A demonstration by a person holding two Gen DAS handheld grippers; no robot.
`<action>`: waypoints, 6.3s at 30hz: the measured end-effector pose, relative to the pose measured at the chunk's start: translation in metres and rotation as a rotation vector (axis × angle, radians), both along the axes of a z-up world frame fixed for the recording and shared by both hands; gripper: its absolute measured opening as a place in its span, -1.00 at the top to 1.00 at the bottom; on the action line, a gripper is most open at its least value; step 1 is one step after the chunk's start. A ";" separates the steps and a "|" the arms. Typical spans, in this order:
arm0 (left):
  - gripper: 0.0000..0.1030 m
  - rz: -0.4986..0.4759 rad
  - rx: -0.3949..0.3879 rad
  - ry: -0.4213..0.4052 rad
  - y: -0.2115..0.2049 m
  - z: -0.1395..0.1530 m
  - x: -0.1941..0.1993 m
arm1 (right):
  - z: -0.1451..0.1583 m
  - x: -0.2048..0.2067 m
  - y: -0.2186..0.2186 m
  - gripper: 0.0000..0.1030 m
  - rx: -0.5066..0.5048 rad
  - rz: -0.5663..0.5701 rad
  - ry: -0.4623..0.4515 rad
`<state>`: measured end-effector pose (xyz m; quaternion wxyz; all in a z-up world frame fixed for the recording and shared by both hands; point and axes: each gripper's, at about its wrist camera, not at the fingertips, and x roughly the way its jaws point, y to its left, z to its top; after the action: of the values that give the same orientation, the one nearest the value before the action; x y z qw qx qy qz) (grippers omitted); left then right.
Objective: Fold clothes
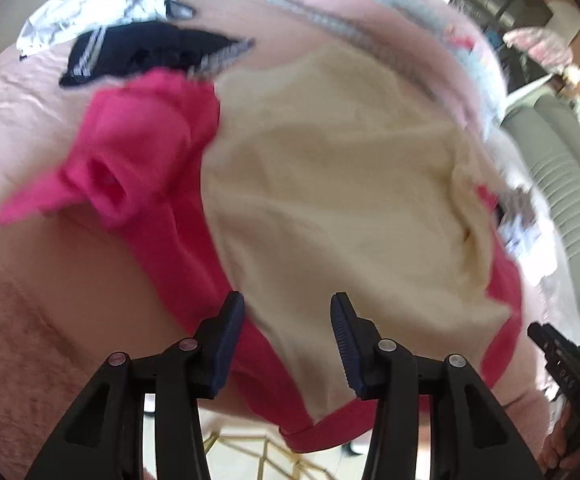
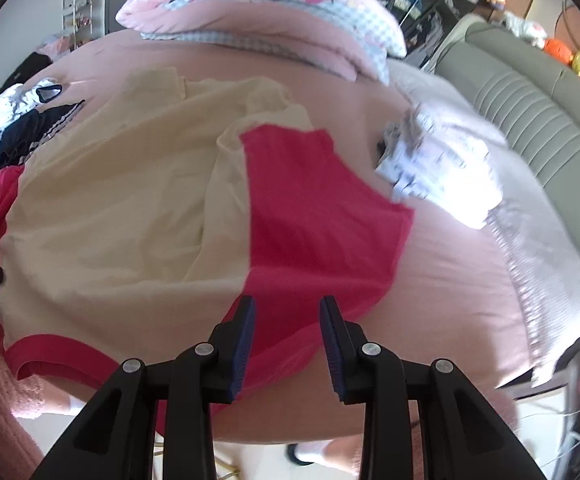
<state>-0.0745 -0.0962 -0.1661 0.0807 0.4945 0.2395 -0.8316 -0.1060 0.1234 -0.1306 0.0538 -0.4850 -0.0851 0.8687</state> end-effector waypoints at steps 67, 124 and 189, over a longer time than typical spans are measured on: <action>0.17 -0.067 0.285 0.052 0.012 -0.020 0.047 | -0.079 0.086 0.049 0.89 -0.567 0.022 -0.300; 0.22 0.103 0.355 0.068 -0.015 -0.035 0.062 | -0.069 0.101 0.120 0.58 -0.922 0.012 -0.107; 0.61 0.002 0.452 0.134 0.004 -0.053 0.022 | -0.094 0.045 0.107 0.59 -0.851 -0.078 -0.065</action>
<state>-0.0524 -0.0926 -0.2194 -0.0471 0.4434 0.4248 -0.7878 -0.0613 0.2301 -0.2249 -0.1210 -0.4938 0.2977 0.8080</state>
